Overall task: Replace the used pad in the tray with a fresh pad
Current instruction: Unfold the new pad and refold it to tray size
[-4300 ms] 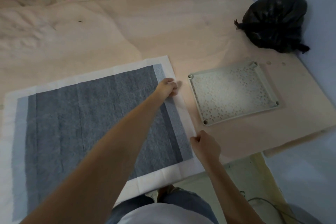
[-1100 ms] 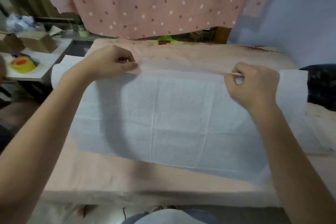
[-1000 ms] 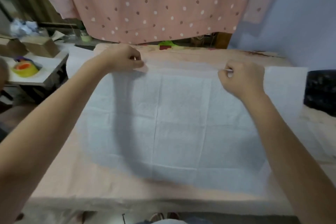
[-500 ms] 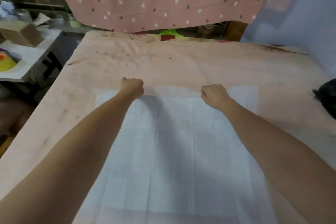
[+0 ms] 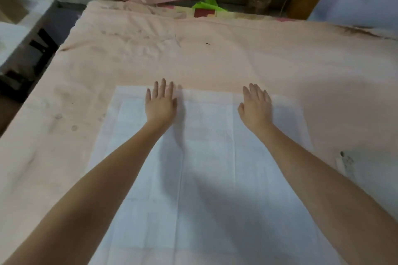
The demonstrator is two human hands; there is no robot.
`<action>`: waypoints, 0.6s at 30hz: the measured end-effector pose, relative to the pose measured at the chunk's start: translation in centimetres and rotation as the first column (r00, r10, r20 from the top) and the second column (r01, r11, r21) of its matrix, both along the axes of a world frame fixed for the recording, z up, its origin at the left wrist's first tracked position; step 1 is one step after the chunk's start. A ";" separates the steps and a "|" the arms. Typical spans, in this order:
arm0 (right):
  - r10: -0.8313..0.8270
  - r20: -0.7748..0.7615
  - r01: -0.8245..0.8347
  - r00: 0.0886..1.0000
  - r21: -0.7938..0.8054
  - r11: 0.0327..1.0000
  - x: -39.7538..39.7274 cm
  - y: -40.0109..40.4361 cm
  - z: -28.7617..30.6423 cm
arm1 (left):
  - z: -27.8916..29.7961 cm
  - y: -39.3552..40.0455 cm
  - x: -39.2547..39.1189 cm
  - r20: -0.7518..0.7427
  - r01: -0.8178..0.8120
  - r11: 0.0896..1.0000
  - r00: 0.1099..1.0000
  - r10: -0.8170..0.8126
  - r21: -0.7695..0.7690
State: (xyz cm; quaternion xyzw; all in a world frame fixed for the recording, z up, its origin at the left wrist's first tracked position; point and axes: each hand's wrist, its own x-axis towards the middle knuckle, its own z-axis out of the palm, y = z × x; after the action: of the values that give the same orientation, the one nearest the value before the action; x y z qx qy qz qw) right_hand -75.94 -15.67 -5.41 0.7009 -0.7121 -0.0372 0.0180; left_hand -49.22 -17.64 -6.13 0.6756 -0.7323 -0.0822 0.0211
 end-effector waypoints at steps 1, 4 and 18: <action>-0.003 0.068 0.004 0.998 -0.005 1.000 0.6 1.7 -0.3 | -0.3 2.2 -0.4 -0.033 0.019 1.000 0.999 -0.019 -0.009; -0.013 0.235 0.037 0.972 -0.097 0.995 2.5 8.8 -1.1 | -0.8 10.7 -1.0 -0.090 0.094 0.994 0.991 -0.098 -0.048; -0.060 0.224 0.052 0.973 0.042 0.998 6.2 23.7 -4.4 | -4.9 24.4 -0.7 -0.103 0.165 0.986 0.981 -0.163 0.005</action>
State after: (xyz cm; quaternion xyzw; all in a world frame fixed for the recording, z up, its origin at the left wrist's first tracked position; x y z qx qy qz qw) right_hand -69.76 7.98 -9.86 0.6804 -0.7283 0.0294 -0.0766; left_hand -49.88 6.76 -11.06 0.6080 -0.7829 -0.1231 0.0470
